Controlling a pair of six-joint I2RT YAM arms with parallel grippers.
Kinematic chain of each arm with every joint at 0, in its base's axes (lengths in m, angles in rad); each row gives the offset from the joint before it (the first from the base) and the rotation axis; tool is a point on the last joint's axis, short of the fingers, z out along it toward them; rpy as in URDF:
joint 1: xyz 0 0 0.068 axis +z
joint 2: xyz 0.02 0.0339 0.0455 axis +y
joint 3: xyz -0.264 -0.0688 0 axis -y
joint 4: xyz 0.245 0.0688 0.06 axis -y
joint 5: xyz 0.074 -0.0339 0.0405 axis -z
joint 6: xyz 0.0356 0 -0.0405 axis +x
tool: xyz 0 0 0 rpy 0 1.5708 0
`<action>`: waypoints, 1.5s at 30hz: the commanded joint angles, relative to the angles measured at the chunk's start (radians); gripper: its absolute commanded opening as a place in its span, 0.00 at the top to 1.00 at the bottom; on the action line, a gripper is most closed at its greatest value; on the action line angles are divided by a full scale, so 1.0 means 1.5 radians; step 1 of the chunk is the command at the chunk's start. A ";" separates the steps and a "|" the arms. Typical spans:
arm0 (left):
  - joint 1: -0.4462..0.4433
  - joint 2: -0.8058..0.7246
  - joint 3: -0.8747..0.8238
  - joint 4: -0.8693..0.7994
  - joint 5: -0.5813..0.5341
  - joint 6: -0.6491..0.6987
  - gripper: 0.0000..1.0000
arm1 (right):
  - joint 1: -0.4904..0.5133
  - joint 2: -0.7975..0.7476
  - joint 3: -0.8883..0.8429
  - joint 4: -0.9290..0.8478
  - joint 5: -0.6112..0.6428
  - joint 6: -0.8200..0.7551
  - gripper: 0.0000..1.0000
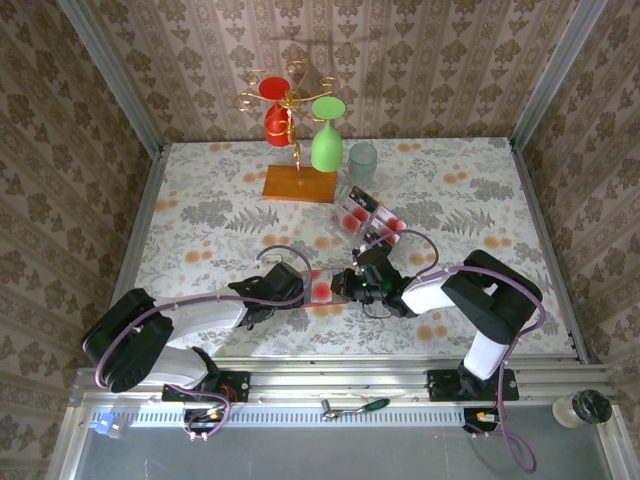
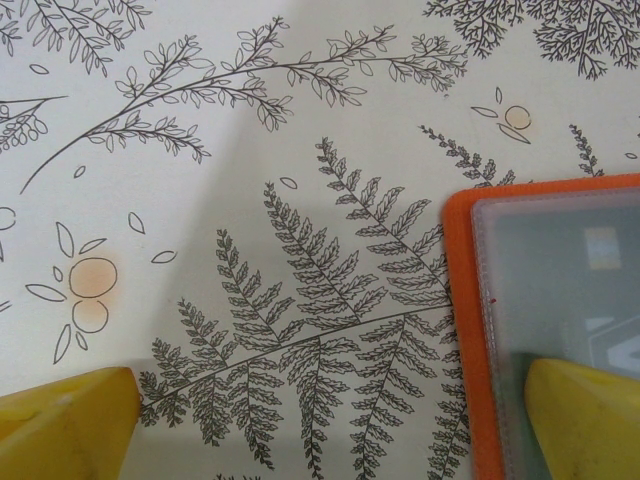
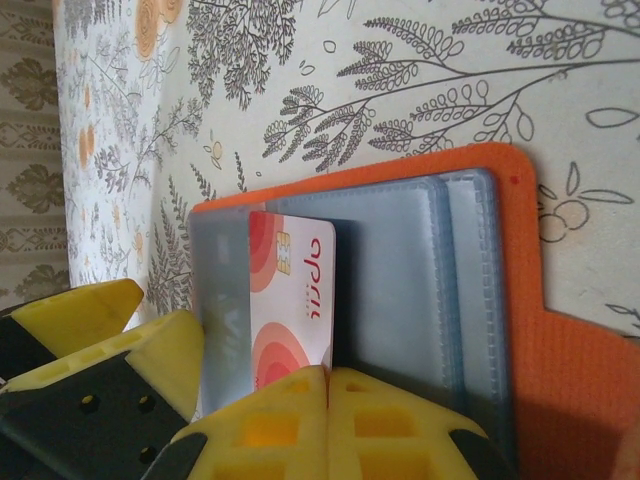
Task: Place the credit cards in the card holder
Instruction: Insert the credit card into the card slot.
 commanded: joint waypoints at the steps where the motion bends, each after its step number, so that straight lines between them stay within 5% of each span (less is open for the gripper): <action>1: -0.003 0.005 -0.006 -0.002 -0.010 -0.004 0.00 | 0.006 0.009 0.016 -0.084 0.003 -0.001 1.00; 45: 0.002 0.008 -0.006 -0.011 -0.020 -0.012 0.00 | -0.001 0.014 0.121 -0.292 -0.042 -0.071 1.00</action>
